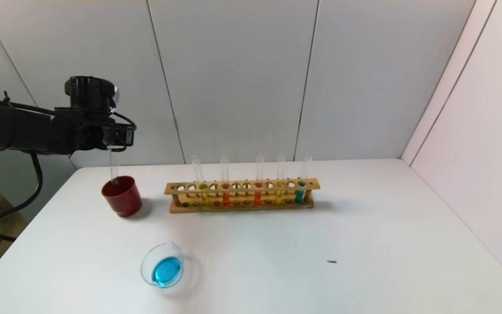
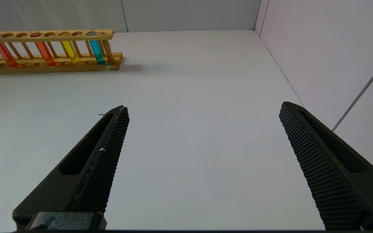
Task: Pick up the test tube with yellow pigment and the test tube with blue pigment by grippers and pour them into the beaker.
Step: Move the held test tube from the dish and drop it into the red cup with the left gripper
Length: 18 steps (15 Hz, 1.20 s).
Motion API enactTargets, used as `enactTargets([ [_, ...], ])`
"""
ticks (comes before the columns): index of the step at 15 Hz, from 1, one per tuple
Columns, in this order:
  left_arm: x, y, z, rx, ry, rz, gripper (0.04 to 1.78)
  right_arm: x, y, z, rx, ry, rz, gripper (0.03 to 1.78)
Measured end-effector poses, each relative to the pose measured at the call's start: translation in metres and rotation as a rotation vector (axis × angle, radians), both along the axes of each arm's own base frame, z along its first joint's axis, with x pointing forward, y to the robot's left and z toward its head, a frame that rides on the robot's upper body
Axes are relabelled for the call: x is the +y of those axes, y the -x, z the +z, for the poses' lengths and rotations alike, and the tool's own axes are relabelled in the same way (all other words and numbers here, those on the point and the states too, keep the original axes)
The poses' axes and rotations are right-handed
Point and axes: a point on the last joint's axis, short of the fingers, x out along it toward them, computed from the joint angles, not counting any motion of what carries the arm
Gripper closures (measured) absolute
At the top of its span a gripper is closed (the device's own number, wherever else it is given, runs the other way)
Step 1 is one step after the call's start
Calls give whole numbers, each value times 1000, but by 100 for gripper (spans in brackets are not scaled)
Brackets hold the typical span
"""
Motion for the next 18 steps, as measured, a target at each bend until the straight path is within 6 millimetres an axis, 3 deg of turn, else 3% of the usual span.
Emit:
enactTargets([
  [10, 0, 3, -28, 2, 30, 7, 150, 0, 0, 0, 0, 0, 0, 11],
  [18, 2, 17, -60, 37, 26, 8, 147, 0, 0, 0, 0, 0, 0, 11],
])
